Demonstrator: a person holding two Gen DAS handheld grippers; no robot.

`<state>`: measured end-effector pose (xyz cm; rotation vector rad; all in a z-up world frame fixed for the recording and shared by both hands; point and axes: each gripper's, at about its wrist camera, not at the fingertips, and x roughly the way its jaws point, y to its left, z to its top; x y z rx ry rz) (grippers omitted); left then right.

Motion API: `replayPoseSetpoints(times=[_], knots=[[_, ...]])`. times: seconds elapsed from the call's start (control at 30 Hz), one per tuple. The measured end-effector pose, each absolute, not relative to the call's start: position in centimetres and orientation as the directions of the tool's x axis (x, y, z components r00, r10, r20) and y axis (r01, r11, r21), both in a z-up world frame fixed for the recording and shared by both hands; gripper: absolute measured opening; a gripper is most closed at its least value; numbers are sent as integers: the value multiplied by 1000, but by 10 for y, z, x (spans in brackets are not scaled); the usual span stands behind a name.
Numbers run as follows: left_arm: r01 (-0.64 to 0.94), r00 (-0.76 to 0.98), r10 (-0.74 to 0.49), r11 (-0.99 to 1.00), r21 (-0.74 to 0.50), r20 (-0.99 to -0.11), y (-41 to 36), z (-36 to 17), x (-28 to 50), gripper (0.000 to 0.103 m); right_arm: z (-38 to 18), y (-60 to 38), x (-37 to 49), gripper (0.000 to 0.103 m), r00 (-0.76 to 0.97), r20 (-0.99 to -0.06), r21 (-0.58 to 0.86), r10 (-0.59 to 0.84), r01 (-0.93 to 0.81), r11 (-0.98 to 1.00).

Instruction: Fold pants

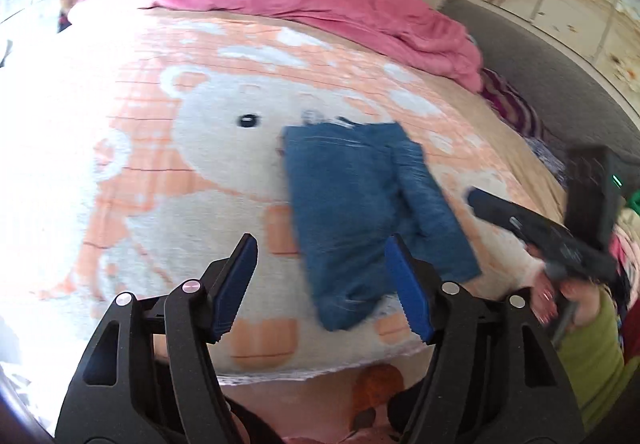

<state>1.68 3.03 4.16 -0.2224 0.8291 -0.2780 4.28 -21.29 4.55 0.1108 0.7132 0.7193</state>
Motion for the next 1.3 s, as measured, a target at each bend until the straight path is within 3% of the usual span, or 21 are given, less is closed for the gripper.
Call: replayPoseSetpoints(times=[0.27, 0.43, 0.5, 0.63, 0.67, 0.77, 0.83, 1.3], knots=[[114, 622, -317, 941, -318, -716, 39, 43, 55, 63, 45, -142, -12, 58, 519, -618, -16, 591, -759, 650], [151, 555, -367, 927, -343, -746, 22, 27, 90, 37, 31, -108, -8, 57, 547, -664, -183, 510, -780, 598], [164, 546, -377, 924, -346, -748, 16, 22, 101, 32, 27, -99, -7, 56, 569, -665, -247, 484, -779, 576], [179, 550, -336, 942, -285, -765, 3, 15, 113, 32, 15, -79, 2, 51, 603, -676, -359, 425, -772, 524], [182, 553, -327, 945, -272, -767, 1, 14, 113, 32, 11, -75, 6, 46, 594, -682, -359, 427, -780, 513], [190, 562, -313, 950, -248, -766, 0, 9, 113, 32, 2, -72, 12, 12, 504, -717, -262, 481, -835, 484], [189, 558, -331, 944, -272, -761, 3, 5, 114, 32, -2, -77, 7, 7, 459, -737, -228, 496, -860, 456], [193, 596, -332, 943, -271, -731, 3, 6, 111, 41, -13, -104, 22, 13, 345, -735, -47, 583, -885, 464]])
